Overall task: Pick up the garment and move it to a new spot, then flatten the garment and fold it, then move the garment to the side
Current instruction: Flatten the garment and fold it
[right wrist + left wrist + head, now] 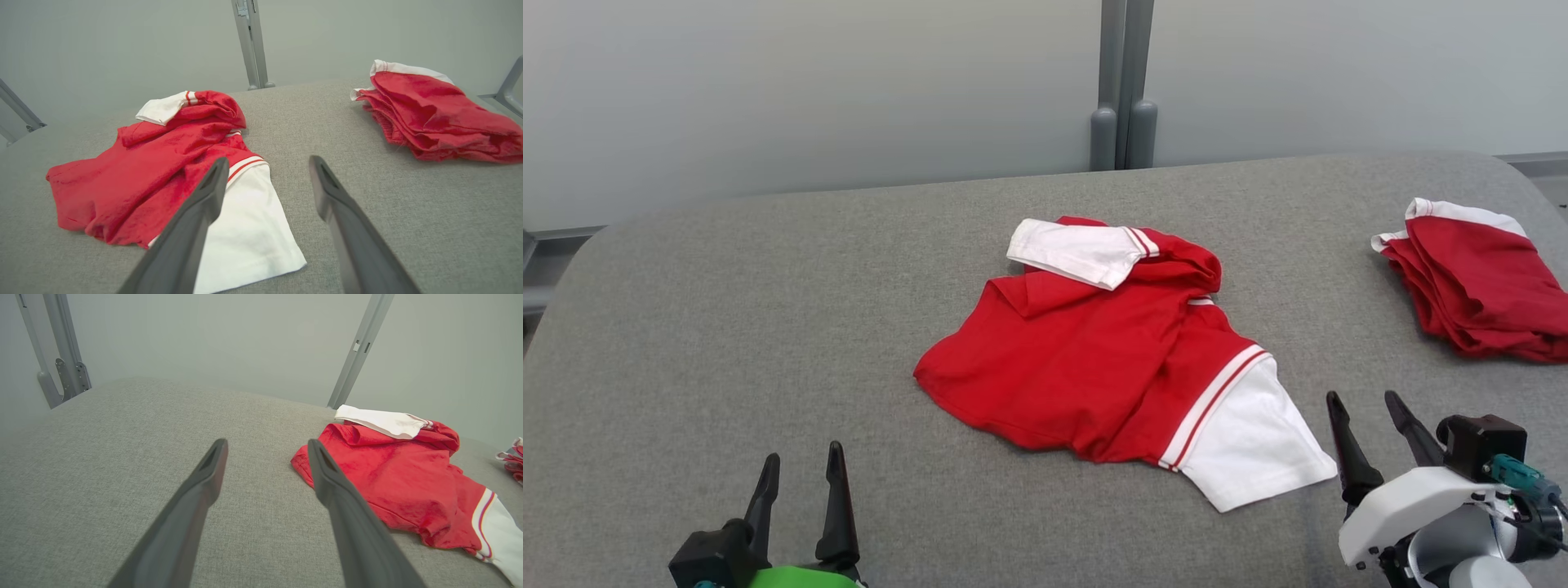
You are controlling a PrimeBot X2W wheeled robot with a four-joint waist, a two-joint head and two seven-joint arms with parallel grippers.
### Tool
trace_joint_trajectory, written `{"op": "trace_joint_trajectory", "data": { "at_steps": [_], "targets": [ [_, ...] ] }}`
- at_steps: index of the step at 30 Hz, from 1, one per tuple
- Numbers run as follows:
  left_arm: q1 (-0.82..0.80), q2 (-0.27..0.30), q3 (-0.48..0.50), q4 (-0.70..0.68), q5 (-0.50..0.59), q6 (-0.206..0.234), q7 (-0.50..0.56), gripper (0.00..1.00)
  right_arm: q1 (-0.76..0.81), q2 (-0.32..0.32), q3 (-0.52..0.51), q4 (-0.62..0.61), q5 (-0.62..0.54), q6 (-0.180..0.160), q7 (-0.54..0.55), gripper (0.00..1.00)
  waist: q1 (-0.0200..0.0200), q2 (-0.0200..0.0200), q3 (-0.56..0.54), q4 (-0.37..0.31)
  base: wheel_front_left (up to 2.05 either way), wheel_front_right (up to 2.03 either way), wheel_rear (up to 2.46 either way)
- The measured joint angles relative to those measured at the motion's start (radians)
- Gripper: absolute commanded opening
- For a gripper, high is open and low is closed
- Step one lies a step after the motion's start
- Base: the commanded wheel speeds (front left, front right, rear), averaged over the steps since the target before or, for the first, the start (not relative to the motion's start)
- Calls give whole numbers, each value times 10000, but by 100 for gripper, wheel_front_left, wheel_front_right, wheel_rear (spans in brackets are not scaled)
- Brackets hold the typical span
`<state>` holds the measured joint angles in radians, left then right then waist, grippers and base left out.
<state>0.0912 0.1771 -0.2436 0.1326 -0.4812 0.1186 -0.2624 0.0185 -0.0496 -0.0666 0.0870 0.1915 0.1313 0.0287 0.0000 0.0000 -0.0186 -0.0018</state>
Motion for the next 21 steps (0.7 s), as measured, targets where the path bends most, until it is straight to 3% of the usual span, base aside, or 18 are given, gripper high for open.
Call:
{"op": "trace_joint_trajectory", "data": {
  "at_steps": [13,21],
  "targets": [
    [-78,-38,-6,165,159,-117,0,100,-284,4,-658,3070,1655,-6,138,100,0,0,292,196,0,0,0],
    [-221,-48,-13,276,190,-144,0,100,-1187,8,-543,4736,1689,-6,-320,100,0,0,447,402,0,0,0]
  ]
}}
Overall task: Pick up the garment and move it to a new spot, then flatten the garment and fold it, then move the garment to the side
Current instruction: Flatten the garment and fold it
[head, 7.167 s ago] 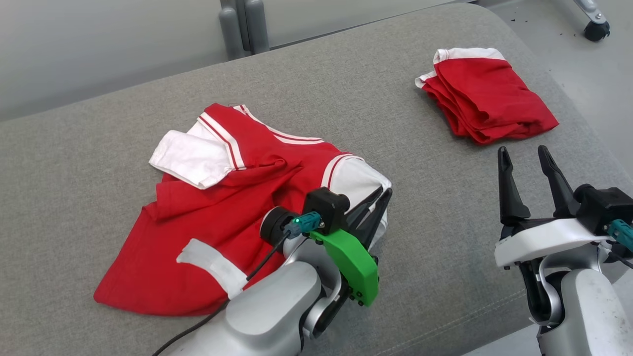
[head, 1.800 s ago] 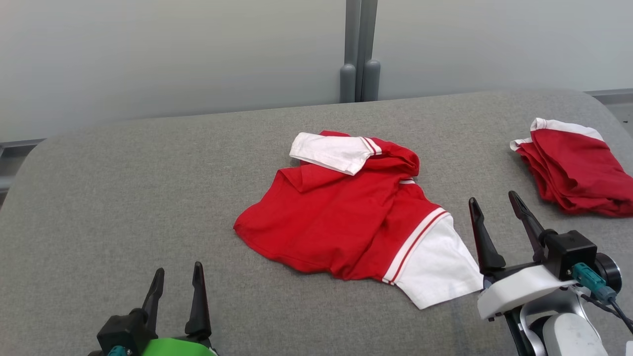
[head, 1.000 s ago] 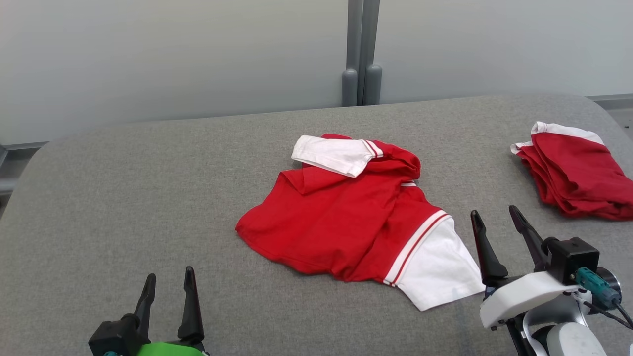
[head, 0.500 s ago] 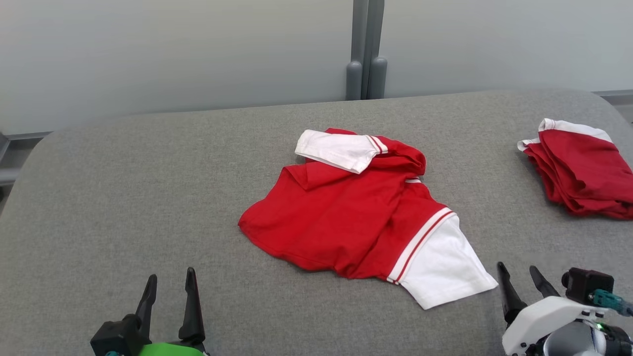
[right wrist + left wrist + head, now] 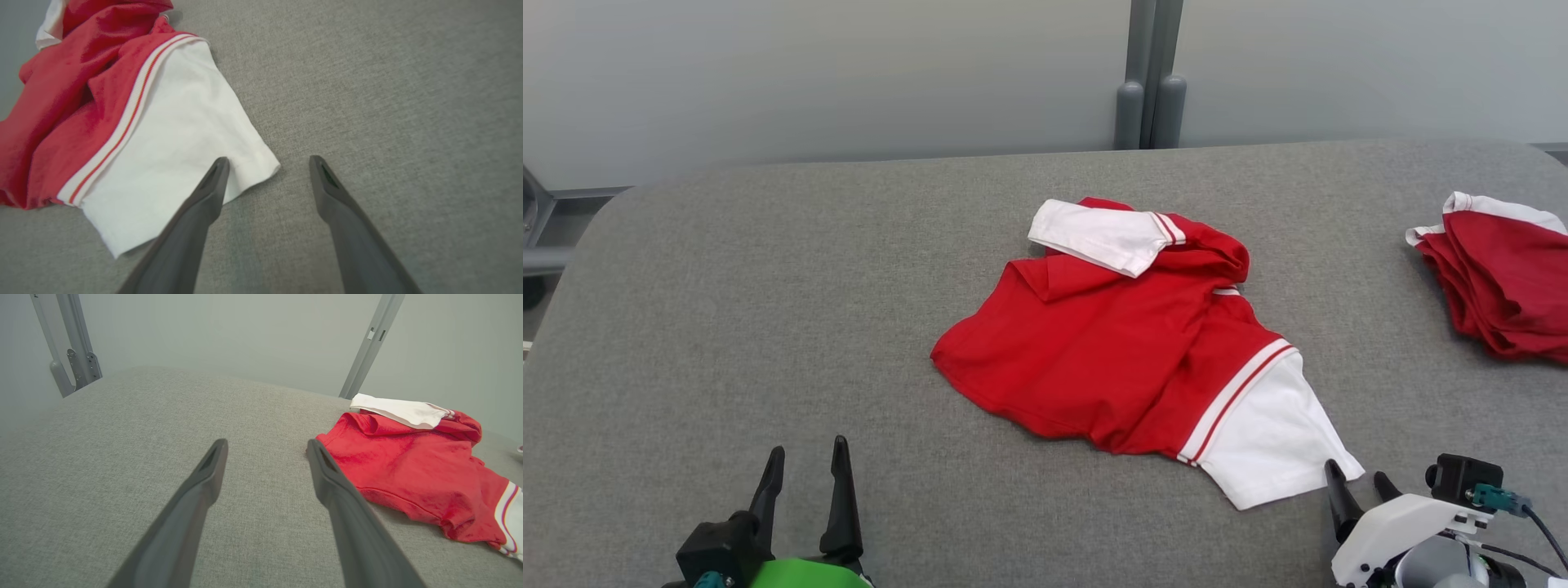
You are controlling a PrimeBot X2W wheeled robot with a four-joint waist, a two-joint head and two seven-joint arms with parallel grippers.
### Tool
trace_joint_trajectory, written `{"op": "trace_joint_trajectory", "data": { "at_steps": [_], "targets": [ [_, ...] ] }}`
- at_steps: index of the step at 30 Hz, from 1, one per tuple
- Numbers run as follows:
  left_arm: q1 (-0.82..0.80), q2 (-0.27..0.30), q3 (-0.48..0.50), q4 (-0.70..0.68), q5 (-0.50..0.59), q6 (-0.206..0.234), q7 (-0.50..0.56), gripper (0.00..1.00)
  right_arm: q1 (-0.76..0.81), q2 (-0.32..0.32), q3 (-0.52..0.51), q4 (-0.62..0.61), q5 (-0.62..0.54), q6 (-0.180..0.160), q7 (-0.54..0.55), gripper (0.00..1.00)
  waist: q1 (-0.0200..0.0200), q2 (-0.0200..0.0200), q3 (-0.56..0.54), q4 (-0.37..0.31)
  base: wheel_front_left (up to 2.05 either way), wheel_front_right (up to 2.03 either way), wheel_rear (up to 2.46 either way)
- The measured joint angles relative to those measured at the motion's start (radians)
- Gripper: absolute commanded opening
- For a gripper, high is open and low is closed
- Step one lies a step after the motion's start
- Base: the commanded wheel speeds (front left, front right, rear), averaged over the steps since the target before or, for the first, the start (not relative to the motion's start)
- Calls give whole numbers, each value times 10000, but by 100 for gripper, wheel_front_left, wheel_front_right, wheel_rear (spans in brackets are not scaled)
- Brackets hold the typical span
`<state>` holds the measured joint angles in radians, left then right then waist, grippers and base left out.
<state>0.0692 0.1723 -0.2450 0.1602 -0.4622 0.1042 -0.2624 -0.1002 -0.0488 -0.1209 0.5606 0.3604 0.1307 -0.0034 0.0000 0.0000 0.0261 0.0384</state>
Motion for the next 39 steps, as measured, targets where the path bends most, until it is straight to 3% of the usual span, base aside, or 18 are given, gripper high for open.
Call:
{"op": "trace_joint_trajectory", "data": {
  "at_steps": [9,10,11,15,16,23,30,39],
  "targets": [
    [-43,-17,42,44,44,-29,0,100,-843,-31,286,1432,61,-2,-360,97,1,0,70,214,0,0,0],
    [-44,-19,48,44,44,-29,0,100,-927,-33,345,1546,61,-2,-395,78,0,0,80,225,0,0,0],
    [-44,-21,52,42,46,-29,0,100,-1009,-38,416,1655,58,-2,-397,49,0,0,91,235,0,0,0],
    [-45,-33,56,42,61,-29,0,100,-1224,-58,541,1954,-46,-4,-430,6,0,0,105,259,0,0,0],
    [-45,-36,56,40,67,-29,0,100,-1299,-54,570,2031,-44,-4,-441,0,0,0,110,265,0,0,0],
    [-41,-54,46,19,69,-13,0,100,-1412,-2,617,1929,186,-2,-945,0,0,0,89,211,0,0,0],
    [-28,-90,-92,25,63,-13,21,100,-1115,2,305,151,522,-2,-911,0,0,0,22,-31,0,0,0],
    [-25,-115,-238,44,4,-31,107,100,185,4,-167,-3266,497,-2,581,0,0,0,-43,-410,0,0,0]
  ]
}}
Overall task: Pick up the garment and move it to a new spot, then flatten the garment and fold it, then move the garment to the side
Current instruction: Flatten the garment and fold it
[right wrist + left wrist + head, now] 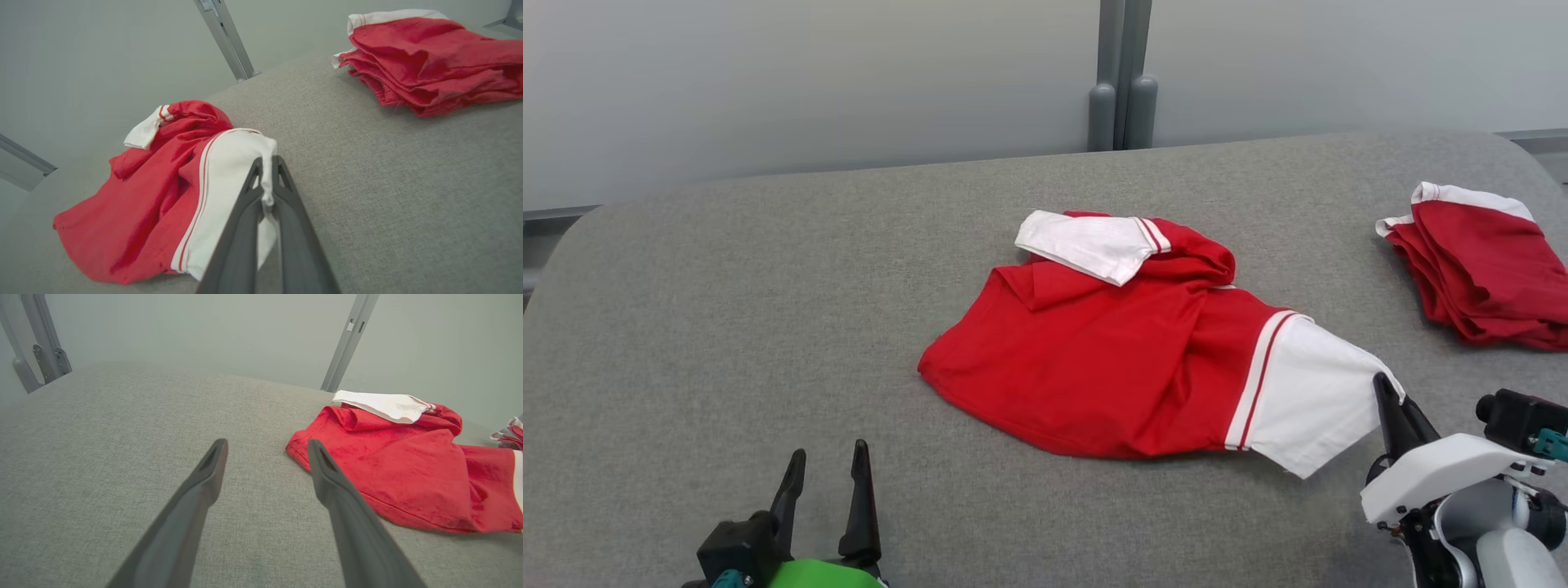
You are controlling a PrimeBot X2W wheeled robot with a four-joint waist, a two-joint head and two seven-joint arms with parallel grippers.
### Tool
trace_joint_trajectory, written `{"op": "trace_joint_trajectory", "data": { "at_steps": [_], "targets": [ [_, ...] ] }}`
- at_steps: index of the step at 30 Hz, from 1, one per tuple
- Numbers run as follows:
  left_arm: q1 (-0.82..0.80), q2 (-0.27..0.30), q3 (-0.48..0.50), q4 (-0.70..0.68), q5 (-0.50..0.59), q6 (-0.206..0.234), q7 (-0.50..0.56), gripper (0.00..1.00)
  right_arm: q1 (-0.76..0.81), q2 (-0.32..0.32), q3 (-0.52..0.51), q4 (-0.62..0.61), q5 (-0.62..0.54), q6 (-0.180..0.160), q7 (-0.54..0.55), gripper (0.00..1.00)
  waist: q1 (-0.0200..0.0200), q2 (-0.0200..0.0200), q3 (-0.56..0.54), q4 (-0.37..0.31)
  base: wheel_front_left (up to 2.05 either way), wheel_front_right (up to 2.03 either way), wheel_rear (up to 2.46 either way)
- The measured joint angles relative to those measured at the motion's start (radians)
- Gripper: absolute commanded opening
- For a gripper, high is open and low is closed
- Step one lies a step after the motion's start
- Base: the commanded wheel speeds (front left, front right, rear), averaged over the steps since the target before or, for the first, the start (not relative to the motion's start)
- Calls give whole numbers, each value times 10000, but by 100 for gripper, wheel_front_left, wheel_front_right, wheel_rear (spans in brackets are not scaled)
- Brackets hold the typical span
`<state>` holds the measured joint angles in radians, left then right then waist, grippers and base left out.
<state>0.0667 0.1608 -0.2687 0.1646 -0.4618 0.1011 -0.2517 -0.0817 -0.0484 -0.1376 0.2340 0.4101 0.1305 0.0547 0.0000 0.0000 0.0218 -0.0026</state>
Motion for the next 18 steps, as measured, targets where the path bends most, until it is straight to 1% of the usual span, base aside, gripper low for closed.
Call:
{"op": "trace_joint_trajectory", "data": {
  "at_steps": [5,8,12,18],
  "targets": [
    [-11,-40,-199,71,-10,-61,90,100,745,4,-339,-1651,-36,0,928,0,0,0,-34,-220,0,0,0],
    [-62,-50,-337,144,-10,-186,198,100,1028,-2,-784,-2234,-88,0,1323,0,0,0,-54,-347,0,0,0],
    [-367,-161,-665,408,-132,-495,558,100,1244,-6,-1187,-2429,-209,0,1674,0,0,0,-63,-471,0,0,0],
    [-1076,-510,-1317,1279,-502,-1189,1467,100,1183,-4,-1110,-2134,-263,0,1634,0,0,0,-62,-556,0,0,0]
  ]
}}
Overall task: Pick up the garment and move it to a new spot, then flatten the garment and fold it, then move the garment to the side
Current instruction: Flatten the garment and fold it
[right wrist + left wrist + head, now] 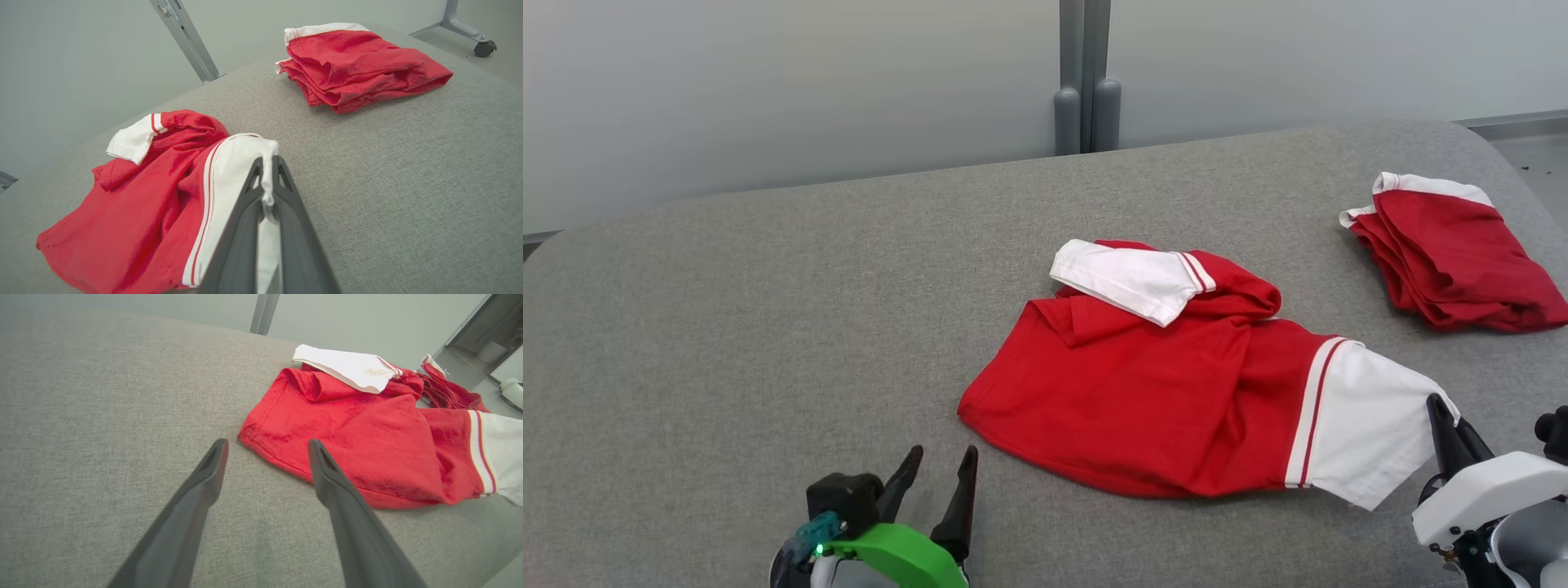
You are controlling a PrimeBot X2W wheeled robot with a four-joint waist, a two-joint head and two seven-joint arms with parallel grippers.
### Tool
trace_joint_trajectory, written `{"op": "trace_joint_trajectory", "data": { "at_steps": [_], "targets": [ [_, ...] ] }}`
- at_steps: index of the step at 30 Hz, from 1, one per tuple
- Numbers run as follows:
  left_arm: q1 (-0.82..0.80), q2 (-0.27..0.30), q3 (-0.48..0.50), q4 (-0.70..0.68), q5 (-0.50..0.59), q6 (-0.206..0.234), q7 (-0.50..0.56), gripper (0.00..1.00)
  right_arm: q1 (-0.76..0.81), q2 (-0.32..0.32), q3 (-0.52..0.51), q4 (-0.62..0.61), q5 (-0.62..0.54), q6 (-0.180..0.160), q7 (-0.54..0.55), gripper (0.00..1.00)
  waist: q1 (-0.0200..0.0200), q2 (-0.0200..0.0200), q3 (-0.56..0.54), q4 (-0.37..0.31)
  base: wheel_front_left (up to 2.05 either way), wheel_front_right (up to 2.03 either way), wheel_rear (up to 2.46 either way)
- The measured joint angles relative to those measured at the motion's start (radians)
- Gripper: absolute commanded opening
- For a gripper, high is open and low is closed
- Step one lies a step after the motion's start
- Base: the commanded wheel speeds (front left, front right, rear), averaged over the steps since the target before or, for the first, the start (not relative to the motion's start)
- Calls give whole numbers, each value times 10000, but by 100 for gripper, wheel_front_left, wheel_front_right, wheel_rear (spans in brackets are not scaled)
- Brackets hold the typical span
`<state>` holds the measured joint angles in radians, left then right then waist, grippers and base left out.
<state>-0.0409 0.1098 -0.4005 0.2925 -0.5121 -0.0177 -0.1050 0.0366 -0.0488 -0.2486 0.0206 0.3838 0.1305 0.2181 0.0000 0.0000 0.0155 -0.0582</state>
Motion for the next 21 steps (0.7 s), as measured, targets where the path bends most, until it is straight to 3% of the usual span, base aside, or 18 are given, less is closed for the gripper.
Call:
{"op": "trace_joint_trajectory", "data": {
  "at_steps": [8,21],
  "targets": [
    [-1261,-311,-405,1578,-481,-249,1267,100,-216,0,259,234,-2,0,-190,0,0,0,73,-80,0,0,0],
    [-3036,-575,-334,3866,-1609,36,2163,100,-639,0,686,405,-4,0,-439,0,0,0,485,-468,0,0,0]
  ]
}}
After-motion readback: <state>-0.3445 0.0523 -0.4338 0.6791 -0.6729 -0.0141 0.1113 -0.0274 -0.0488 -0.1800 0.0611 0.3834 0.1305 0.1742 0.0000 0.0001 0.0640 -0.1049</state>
